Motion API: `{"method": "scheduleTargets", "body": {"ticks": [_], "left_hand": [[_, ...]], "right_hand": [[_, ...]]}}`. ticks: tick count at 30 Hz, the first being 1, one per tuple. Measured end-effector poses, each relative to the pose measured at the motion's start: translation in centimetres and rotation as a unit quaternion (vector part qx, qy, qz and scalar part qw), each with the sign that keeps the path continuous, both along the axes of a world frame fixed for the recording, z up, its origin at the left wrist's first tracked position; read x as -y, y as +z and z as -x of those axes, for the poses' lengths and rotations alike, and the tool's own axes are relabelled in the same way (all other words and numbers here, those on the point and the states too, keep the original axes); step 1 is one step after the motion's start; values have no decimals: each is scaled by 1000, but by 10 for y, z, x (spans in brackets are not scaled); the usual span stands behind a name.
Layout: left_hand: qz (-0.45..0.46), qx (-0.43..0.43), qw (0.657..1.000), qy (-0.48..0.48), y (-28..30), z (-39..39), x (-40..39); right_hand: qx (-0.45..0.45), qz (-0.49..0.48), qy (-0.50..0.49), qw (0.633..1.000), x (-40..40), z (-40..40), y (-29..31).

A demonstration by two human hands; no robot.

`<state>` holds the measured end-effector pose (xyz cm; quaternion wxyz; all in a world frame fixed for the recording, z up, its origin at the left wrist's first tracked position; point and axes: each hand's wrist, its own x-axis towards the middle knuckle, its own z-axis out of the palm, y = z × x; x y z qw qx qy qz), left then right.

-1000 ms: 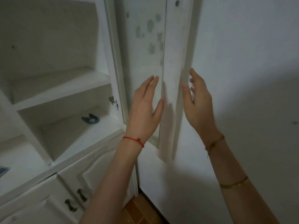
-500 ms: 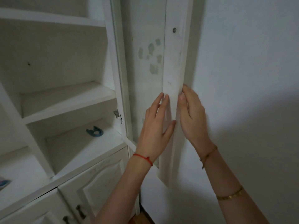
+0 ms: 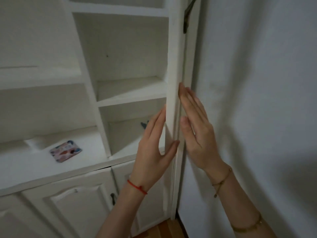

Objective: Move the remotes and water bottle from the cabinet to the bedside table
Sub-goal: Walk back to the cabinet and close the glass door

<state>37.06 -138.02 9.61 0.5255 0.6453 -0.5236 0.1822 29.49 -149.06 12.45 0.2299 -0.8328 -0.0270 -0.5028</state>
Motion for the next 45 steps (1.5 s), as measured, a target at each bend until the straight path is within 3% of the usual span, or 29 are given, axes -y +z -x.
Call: {"method": "scheduleTargets", "body": {"ticks": [7,16,30,45], "left_hand": [[19,-8,988,150,-3,-53,-43],[-26,-40,970,238,-2,-168,-63],[15,6,958,286,1,-271,-54],[20,38,958,284,-5,-292,-50]], "right_hand": [[-87,18,96,991,-29,-70,0],[-126,89,37,987,-50,-182,2],[-144,107,-104,978,-59,-286,-4],[-127,118,-145,974,-56,-302,-8]]}}
